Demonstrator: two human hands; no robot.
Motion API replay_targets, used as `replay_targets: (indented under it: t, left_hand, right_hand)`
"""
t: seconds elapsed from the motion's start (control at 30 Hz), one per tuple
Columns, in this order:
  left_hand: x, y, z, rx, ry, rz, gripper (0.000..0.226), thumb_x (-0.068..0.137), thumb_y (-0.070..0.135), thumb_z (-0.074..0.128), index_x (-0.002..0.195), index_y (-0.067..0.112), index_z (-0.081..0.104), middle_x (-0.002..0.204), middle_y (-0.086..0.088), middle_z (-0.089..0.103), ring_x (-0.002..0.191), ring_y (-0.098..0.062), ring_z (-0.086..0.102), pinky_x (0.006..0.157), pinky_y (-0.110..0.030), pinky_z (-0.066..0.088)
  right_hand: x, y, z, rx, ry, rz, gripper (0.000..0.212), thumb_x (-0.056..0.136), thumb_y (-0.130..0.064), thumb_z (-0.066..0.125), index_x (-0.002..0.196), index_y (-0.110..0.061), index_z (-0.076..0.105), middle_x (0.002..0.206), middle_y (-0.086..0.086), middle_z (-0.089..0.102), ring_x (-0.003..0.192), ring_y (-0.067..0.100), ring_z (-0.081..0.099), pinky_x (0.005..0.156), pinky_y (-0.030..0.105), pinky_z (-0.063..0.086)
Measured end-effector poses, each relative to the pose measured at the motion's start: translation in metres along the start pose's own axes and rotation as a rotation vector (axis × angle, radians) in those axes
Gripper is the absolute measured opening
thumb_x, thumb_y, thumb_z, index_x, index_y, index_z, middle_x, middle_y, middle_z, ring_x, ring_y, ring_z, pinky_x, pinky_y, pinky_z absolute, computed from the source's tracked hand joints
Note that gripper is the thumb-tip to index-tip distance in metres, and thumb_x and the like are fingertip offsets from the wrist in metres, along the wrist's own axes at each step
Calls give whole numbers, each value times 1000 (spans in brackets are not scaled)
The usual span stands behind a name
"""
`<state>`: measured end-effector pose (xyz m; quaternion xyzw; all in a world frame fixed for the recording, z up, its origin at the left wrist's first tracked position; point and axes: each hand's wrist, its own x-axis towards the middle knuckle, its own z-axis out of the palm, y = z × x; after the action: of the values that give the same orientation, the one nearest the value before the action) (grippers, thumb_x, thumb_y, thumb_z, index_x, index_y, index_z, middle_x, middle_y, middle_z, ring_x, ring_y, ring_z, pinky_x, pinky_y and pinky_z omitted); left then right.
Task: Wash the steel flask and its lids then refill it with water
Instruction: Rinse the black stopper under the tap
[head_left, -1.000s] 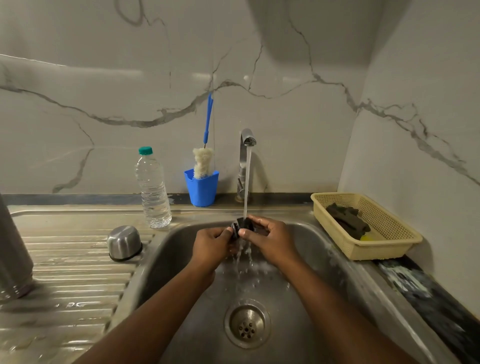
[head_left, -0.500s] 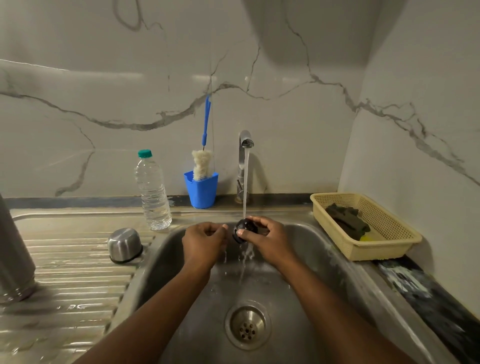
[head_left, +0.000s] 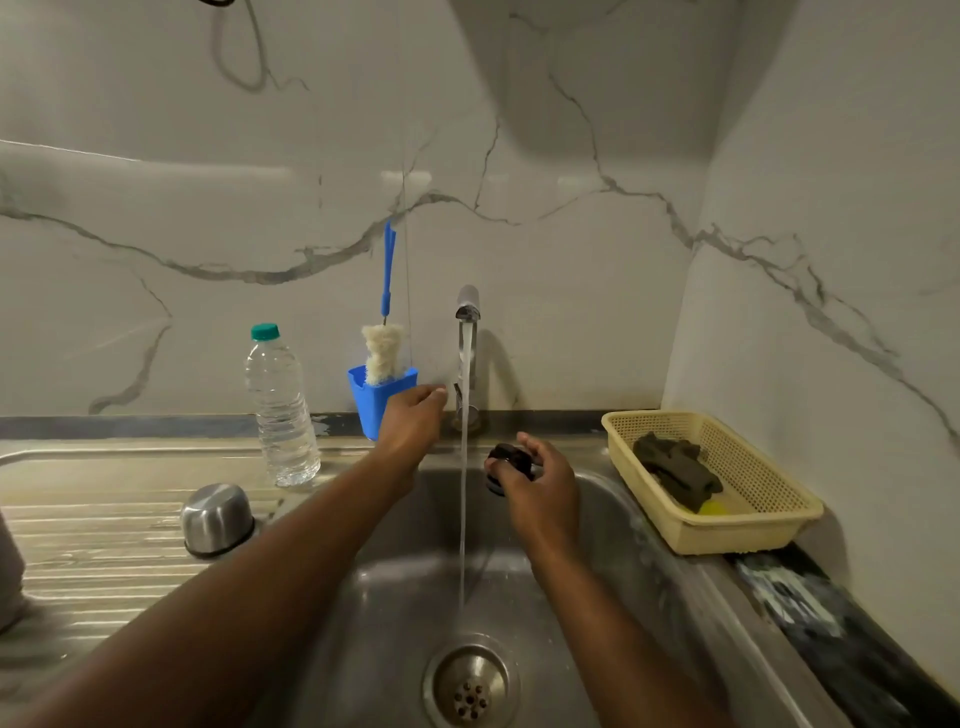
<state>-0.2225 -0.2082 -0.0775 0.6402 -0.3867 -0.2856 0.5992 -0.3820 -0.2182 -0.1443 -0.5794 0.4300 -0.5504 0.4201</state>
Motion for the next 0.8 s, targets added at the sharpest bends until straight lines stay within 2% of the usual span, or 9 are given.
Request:
replay_targets:
  t: [0.07,0.1,0.2,0.27,0.43,0.5,0.6,0.7,0.8]
  left_hand:
    - [9,5,4,81,-45,14,34,105,7,52,136,12,67,118,-5,73,108,-19,70,104,-40,57]
    - [12,7,6,116,-57,20,37,103,-1,50,134,9,67,117,-6,74,105,-18,71,101,-37,59]
    - [14,10,7,170,-57,56,44,100,-11,42,127,9,70,100,-1,74,86,-7,71,74,-18,58]
    - [13,11,9,190,-84,76,46,101,-11,41,132,8,69,108,-2,74,90,-5,69,69,-13,54]
    - [17,11,7,221,-180,68,55,99,-13,42,146,11,60,143,-4,64,126,-14,58,106,-29,49]
    - [15,14,5,227,-201,68,52,100,-7,48,148,11,58,143,-4,64,130,-17,56,113,-35,47]
    - [1,13,0,259,-215,117,42,99,27,70,138,15,65,123,-1,72,114,-17,67,106,-40,55]
    - [-24,14,-10,370,-332,158,56,73,64,81,111,24,77,101,3,79,97,-16,75,94,-41,62]
    - [-40,12,-20,422,-341,176,46,68,52,92,102,23,79,94,2,80,91,-17,77,89,-44,64]
  right_hand:
    - [1,1,0,21,4,5,53,88,-21,79,137,-25,61,125,-8,58,113,11,58,75,13,48]
    - [1,1,0,22,3,4,53,88,-20,79,138,-24,61,125,-8,57,113,12,57,74,12,47]
    - [2,5,4,10,-4,-4,54,89,-20,78,139,-25,60,127,-8,57,117,12,57,77,13,47]
    - [1,6,4,-18,-9,-15,53,89,-20,78,139,-25,60,129,-7,58,117,11,57,76,11,44]
    - [0,6,3,-64,-8,-82,58,86,-22,82,140,-25,59,131,-8,59,115,7,54,78,7,43]
    - [0,4,4,-83,-4,-111,60,84,-25,85,138,-25,60,128,-10,60,114,5,55,87,15,49]
    - [-2,2,5,-104,18,-182,55,80,-27,88,128,-31,63,119,-14,61,105,0,58,92,22,52]
    - [-4,0,7,-130,5,-277,55,78,-28,90,127,-29,65,120,-14,64,108,1,62,89,15,52]
    - [-6,-2,13,-107,-77,-339,64,74,-30,88,133,-25,65,123,-11,64,111,0,63,89,16,55]
